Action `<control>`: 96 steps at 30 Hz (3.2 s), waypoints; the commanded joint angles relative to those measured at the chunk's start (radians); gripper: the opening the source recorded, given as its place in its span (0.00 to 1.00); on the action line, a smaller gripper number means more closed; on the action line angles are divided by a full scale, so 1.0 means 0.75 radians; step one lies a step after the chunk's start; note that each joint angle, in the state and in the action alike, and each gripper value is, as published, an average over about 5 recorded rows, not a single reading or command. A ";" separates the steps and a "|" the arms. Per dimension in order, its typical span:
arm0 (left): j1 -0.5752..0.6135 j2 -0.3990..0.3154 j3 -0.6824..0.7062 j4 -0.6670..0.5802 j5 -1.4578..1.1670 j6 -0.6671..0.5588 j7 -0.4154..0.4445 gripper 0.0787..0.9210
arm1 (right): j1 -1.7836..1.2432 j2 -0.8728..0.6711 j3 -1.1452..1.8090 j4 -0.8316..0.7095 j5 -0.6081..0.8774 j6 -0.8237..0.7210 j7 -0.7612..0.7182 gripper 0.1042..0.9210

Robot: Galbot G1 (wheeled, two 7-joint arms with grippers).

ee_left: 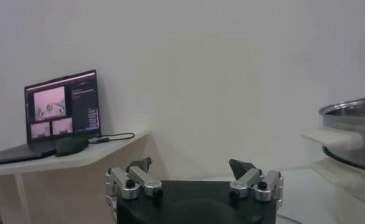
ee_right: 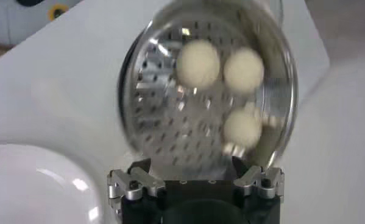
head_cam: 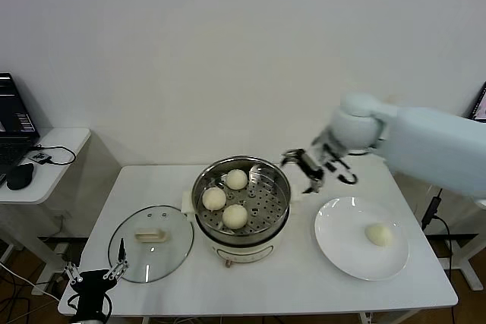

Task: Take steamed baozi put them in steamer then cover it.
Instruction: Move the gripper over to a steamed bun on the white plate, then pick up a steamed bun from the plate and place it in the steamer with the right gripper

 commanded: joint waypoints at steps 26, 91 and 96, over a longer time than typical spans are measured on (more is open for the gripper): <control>0.057 -0.009 -0.026 -0.026 0.015 0.004 0.003 0.88 | -1.289 -0.250 1.010 -0.417 -0.460 -0.138 0.084 0.88; 0.023 -0.025 -0.010 -0.032 0.007 0.001 0.000 0.88 | 0.199 0.275 -0.066 0.020 0.681 -0.685 0.300 0.65; 0.019 -0.029 -0.015 -0.034 0.004 0.001 -0.001 0.88 | 0.077 0.383 -0.066 -0.029 0.701 -0.748 0.377 0.65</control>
